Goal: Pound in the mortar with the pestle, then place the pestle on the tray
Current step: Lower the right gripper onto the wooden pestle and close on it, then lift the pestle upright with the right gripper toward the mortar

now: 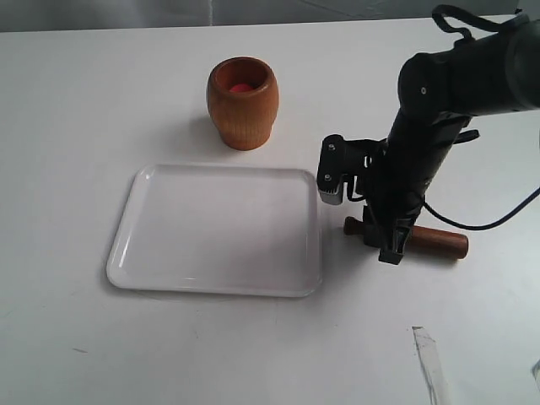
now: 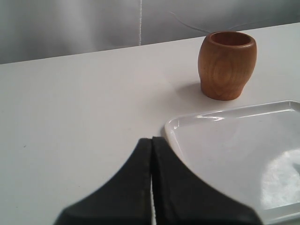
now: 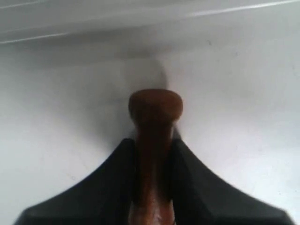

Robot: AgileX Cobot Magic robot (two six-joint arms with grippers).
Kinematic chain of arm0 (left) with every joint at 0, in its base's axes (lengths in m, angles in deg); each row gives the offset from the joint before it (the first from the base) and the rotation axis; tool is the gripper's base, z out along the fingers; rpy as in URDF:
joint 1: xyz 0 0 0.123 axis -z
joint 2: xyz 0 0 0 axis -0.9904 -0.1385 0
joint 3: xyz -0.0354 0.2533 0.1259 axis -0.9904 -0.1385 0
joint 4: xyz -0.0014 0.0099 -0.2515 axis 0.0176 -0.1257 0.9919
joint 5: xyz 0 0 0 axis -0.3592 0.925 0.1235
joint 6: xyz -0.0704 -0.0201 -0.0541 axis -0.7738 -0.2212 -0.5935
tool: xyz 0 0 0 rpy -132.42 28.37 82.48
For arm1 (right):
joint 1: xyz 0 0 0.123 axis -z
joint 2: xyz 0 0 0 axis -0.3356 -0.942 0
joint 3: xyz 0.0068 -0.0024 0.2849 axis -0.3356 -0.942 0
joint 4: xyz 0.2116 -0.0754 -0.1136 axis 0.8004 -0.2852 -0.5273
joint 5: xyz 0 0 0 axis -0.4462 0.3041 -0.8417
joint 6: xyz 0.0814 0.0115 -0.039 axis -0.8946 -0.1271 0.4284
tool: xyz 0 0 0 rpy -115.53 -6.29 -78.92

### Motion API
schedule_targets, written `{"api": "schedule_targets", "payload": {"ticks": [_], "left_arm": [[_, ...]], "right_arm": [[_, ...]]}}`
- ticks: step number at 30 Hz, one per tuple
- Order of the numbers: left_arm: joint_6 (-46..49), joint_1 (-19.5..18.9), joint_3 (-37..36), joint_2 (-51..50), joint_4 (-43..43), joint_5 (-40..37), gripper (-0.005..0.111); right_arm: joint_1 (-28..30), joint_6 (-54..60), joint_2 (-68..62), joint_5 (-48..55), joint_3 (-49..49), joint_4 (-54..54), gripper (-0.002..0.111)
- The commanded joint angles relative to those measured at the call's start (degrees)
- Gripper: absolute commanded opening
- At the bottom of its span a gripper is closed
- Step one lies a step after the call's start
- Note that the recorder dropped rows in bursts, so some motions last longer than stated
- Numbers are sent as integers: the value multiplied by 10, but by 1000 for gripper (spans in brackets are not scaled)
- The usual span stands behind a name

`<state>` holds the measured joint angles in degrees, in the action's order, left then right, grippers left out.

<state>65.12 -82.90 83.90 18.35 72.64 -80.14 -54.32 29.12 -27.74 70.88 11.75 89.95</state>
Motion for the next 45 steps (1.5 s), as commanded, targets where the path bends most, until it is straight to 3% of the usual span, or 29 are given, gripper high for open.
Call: {"api": "schedule_targets", "payload": {"ticks": [1,9,17,21,26,30,35,38,39,41,45], "left_arm": [[-5,4,0,1,4,2,0],[-5,4,0,1,4,2,0],[-5,4,0,1,4,2,0],[-5,4,0,1,4,2,0],[-5,4,0,1,4,2,0],[-5,4,0,1,4,2,0],[-5,4,0,1,4,2,0],[-5,4,0,1,4,2,0],[-5,4,0,1,4,2,0],[-5,4,0,1,4,2,0],[-5,4,0,1,4,2,0]], "right_arm": [[-1,5,-44,13,-11,11,1],[-1,-79,-23,-5,-11,-49,0],[-1,-137,109,-88,-11,-53,0],[-1,-206,191,-216,-11,-53,0],[-4,-222,267,-445,-11,97,0],[-28,-232,270,-570,-11,108,0],[-73,-361,226,-725,-11,50,0],[-76,-532,180,-835,-11,-73,0],[-76,-593,141,-914,-11,-115,0],[-76,-612,90,-990,-11,-115,0],[-76,-621,14,-1037,-11,-114,0]]}}
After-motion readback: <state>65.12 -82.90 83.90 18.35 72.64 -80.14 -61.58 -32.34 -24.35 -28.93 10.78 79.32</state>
